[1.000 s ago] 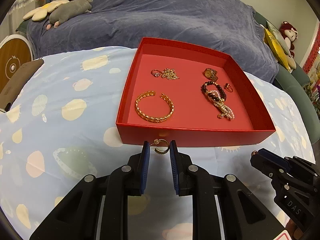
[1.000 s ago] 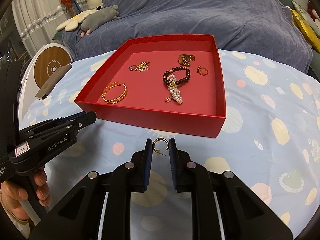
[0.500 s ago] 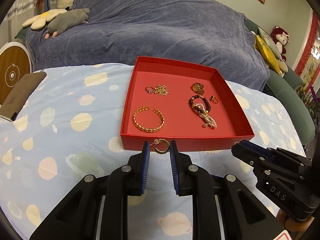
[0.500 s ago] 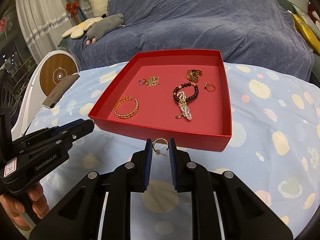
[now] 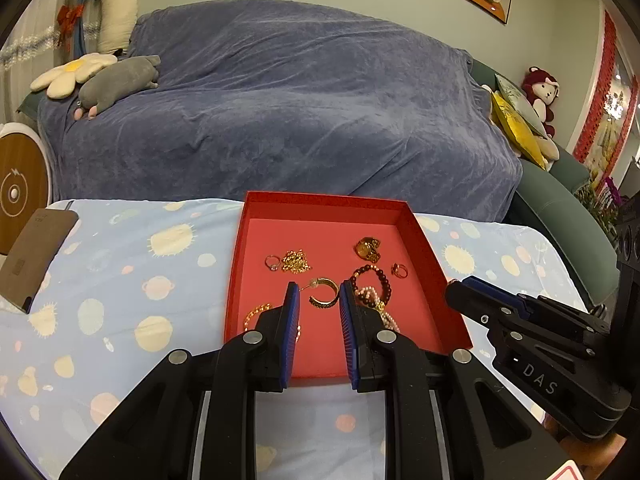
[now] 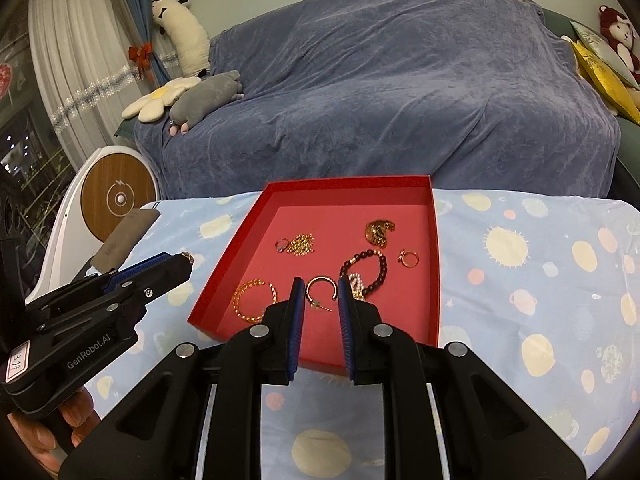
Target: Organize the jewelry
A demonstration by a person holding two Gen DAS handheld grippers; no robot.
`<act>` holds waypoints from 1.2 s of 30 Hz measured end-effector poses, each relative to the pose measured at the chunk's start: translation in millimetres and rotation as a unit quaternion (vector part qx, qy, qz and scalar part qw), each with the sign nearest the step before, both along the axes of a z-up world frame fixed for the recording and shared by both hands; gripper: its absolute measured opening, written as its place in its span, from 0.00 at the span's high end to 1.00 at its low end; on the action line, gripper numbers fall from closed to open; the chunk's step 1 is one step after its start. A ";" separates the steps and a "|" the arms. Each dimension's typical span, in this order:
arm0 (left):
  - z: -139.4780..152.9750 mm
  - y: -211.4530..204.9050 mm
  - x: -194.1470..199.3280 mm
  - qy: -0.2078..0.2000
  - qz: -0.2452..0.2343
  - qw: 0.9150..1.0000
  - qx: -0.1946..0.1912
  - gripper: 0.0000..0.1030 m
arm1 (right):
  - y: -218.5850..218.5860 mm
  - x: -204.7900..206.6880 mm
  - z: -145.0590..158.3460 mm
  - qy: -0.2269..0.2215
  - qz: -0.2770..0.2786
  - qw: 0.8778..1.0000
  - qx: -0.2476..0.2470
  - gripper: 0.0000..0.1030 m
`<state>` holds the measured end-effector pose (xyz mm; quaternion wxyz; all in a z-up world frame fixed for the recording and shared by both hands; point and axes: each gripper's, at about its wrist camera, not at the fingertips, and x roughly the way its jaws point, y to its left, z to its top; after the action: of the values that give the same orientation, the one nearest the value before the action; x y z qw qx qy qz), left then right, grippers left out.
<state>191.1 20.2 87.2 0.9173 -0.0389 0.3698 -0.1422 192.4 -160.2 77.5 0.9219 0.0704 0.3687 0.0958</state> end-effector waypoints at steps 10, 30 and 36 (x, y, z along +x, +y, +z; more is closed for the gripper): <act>-18.4 -12.4 45.1 0.021 0.002 1.000 0.006 0.83 | -13.8 43.1 -12.7 0.010 -0.024 1.000 0.011 0.84; -20.5 3.6 51.0 0.036 0.025 0.999 -0.027 0.54 | -22.9 35.1 -15.7 0.015 -0.041 0.999 0.013 0.63; -18.2 2.3 35.3 0.014 0.042 0.999 0.006 0.53 | -14.0 20.4 -12.1 0.010 -0.041 0.999 -0.003 0.50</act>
<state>226.4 22.5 69.0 0.9174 -0.0503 0.3817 -0.1010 212.8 -174.2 65.4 0.9216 0.0834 0.3749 0.0555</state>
